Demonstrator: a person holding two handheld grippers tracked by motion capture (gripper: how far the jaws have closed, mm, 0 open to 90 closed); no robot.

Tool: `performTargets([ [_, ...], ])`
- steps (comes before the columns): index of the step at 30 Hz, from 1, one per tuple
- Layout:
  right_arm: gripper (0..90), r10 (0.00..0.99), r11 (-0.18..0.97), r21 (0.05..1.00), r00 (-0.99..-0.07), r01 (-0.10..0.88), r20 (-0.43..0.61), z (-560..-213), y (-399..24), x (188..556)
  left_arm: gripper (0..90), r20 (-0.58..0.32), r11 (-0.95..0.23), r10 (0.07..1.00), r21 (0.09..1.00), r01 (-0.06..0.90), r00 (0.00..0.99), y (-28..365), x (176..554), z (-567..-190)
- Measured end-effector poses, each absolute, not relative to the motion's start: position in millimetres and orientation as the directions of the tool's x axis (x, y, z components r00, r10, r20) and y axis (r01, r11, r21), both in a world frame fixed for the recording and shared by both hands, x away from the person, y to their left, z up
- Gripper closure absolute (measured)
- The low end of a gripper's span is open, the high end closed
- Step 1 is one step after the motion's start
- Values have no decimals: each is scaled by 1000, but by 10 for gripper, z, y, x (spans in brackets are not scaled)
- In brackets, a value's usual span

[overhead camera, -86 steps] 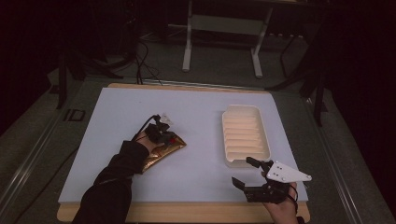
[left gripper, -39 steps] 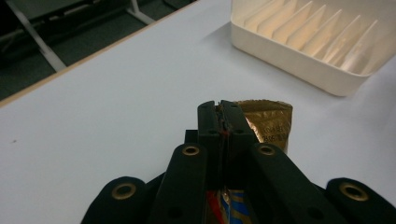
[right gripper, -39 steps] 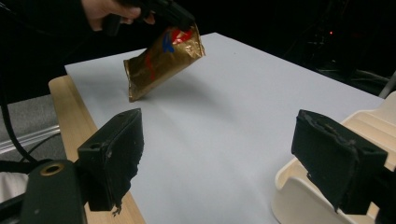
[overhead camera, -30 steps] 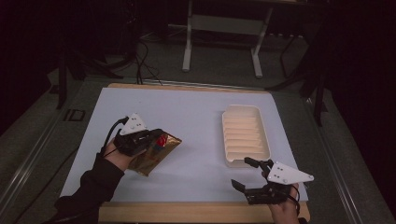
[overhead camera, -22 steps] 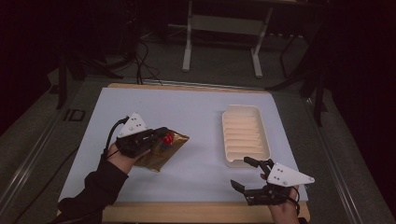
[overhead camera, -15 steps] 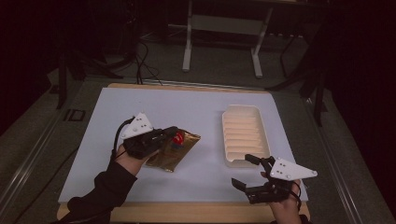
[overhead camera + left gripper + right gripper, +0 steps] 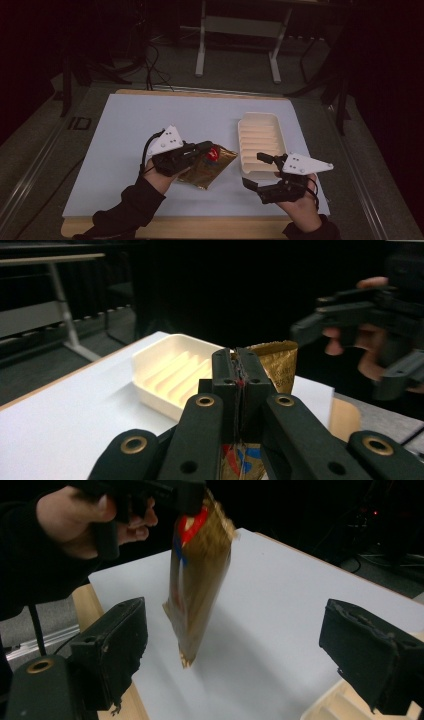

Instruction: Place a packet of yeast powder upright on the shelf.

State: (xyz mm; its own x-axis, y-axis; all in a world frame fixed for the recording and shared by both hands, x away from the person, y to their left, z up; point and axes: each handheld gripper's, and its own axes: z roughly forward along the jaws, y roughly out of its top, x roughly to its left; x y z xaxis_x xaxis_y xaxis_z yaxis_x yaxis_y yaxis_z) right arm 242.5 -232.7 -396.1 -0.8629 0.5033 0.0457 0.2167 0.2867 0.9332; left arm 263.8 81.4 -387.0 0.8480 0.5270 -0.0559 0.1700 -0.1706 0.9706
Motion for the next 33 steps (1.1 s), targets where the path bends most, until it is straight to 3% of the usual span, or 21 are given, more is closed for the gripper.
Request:
performTargets([
  [7,148,470,309,925,-881,221,53,-3914,-2196,2522,894,-25,-172,502,977,128,864,708,2557,-3885],
  [15,252,407,337,909,-908,246,95,-3956,-2044,2535,894,-42,-152,474,980,129,879,632,2512,-3889],
  [18,319,392,348,905,-915,244,96,-3966,-2017,2534,894,-48,-138,470,982,128,881,620,2497,-3883],
  [22,504,362,356,899,-925,254,118,-3969,-2004,2545,894,-52,-146,462,980,134,885,593,2483,-3888],
  [24,543,347,370,891,-929,264,131,-3975,-1999,2561,894,-57,-135,457,982,133,888,590,2474,-3893],
  [27,698,344,405,869,-928,284,142,-3986,-1996,2588,892,-49,-135,435,984,119,899,591,2479,-3898],
  [33,739,320,446,844,-933,299,162,-3986,-1982,2605,885,-93,-138,397,977,160,913,624,2537,-3933],
])
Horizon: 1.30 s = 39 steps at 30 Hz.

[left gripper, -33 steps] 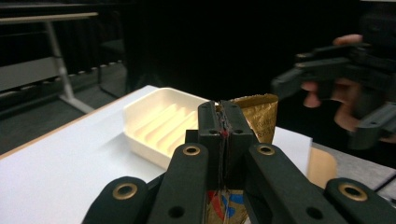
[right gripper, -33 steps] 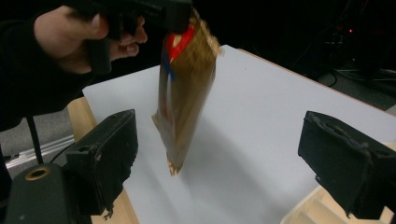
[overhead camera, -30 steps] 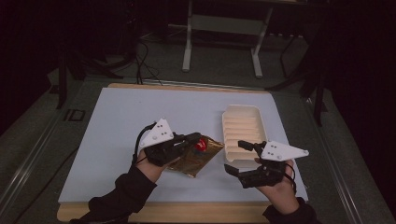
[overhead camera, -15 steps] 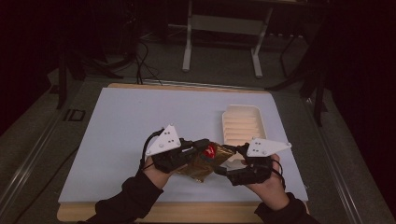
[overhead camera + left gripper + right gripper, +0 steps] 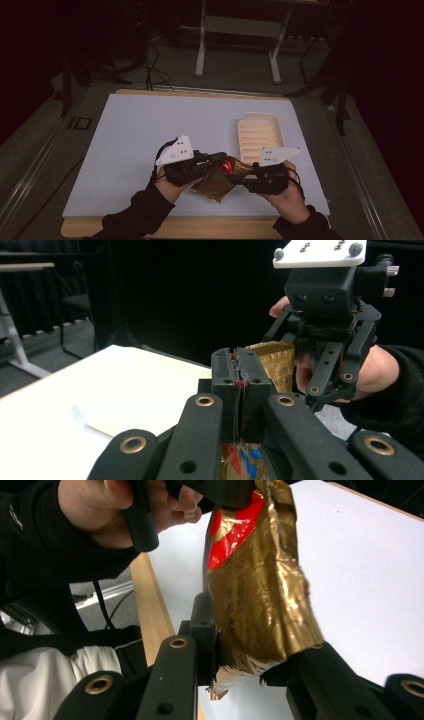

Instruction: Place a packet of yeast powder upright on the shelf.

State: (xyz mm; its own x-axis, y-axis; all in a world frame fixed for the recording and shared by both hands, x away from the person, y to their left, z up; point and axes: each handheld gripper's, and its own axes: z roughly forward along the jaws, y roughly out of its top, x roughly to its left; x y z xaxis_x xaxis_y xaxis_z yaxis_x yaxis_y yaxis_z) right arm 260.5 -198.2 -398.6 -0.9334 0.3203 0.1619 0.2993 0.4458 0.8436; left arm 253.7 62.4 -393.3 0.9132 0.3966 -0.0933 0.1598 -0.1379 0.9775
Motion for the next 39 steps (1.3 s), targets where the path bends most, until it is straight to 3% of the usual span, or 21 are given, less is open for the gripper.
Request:
performTargets([
  [4,743,308,445,844,-936,301,171,-3975,-1978,2614,853,-95,-140,380,977,159,920,653,2543,-3901],
  [6,745,302,444,846,-939,294,168,-3963,-1978,2610,779,-99,-135,366,978,158,925,680,2551,-3878],
  [13,747,301,441,858,-944,262,134,-3898,-2042,2641,337,-116,-73,348,986,150,930,775,2517,-3840],
  [16,748,291,440,866,-950,238,113,-3852,-2080,2650,165,-119,-86,386,983,164,915,809,2489,-3840],
  [20,747,287,440,874,-954,205,80,-3795,-2116,2660,58,-110,-105,410,980,167,906,855,2444,-3844],
  [25,747,258,408,895,-963,183,79,-3735,-2201,2739,22,-137,-112,434,972,204,890,978,2389,-3919],
  [30,748,271,426,901,-962,85,-37,-3677,-2287,2784,22,-146,-110,461,969,220,875,1140,2334,-4041],
  [35,748,282,430,901,-956,53,-79,-3594,-2397,2884,22,-74,-147,499,975,169,863,1301,2266,-4194],
  [39,748,282,458,889,-949,4,-141,-3529,-2490,2969,28,-81,-149,506,972,180,859,1434,2226,-4373],
])
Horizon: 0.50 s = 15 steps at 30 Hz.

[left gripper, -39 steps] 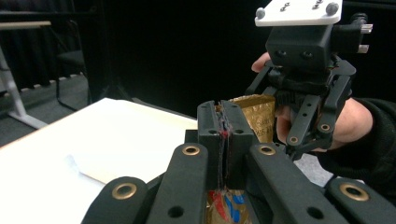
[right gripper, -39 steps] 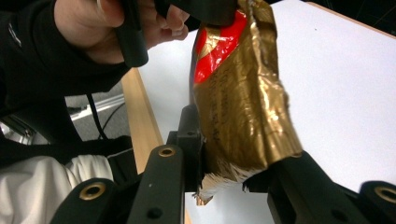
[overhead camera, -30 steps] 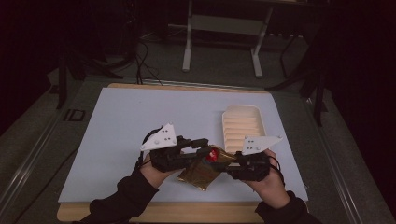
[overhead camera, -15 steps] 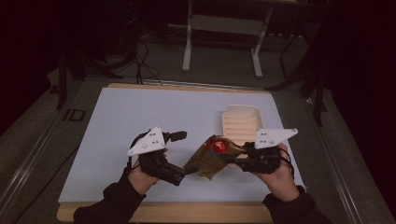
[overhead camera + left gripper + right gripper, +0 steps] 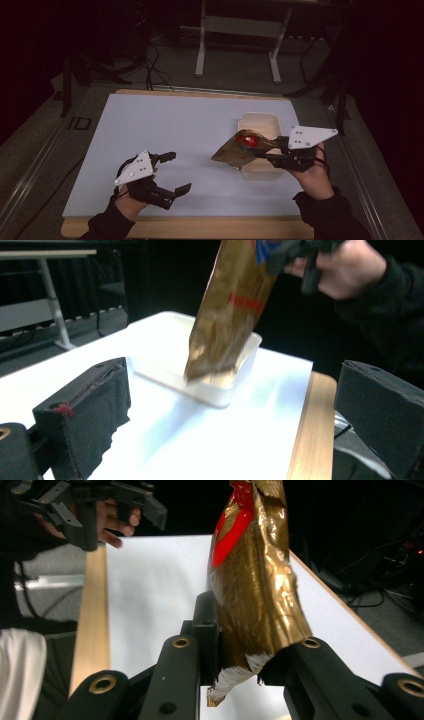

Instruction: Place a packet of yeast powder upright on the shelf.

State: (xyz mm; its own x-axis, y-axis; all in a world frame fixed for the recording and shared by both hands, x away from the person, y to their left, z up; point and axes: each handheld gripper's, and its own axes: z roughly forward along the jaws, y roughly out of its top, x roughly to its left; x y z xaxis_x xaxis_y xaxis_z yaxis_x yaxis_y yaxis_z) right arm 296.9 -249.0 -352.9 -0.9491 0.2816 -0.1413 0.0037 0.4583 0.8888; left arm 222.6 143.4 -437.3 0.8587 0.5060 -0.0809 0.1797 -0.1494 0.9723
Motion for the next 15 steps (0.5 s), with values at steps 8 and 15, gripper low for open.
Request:
performTargets([
  [8,749,288,499,866,-937,-28,-197,-3431,-2729,3172,33,-98,-129,534,972,195,840,1628,2202,-4662],
  [15,749,294,550,835,-935,-5,-200,-3467,-2918,3310,44,-106,-124,541,971,204,834,1673,2228,-4757],
])
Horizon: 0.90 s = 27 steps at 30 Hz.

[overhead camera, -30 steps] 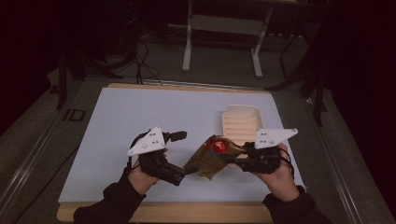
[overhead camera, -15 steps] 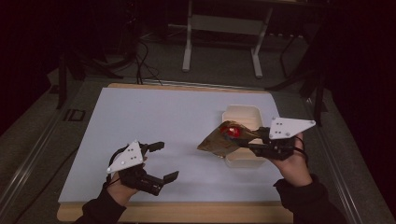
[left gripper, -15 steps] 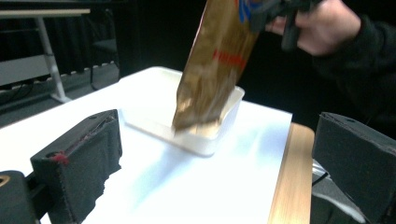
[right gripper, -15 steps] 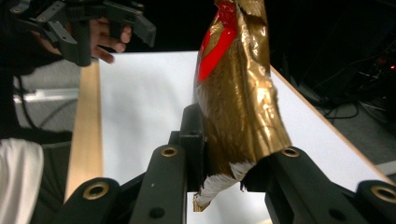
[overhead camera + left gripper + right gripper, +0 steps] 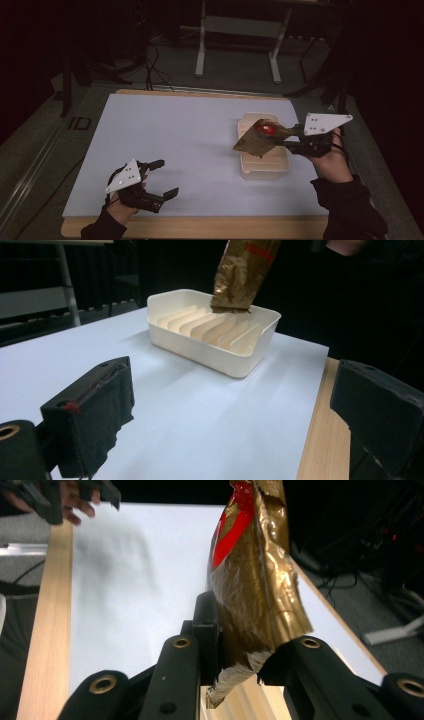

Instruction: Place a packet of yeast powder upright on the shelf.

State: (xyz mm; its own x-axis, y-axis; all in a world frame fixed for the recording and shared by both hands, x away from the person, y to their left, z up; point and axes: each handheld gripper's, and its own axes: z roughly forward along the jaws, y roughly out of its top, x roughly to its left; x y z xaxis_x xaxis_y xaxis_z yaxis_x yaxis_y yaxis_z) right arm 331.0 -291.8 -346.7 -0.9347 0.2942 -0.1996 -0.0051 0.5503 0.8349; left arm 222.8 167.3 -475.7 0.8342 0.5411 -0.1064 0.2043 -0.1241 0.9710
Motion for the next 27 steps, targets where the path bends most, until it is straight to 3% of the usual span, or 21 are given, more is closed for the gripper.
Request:
performTargets([
  [16,750,266,705,709,-936,26,-230,-3698,-2976,3434,44,-117,-135,564,963,231,817,1715,2273,-4841],
  [27,750,259,711,700,-950,65,-174,-3974,-2925,3507,44,-126,-132,562,962,240,817,1721,2284,-4862],
])
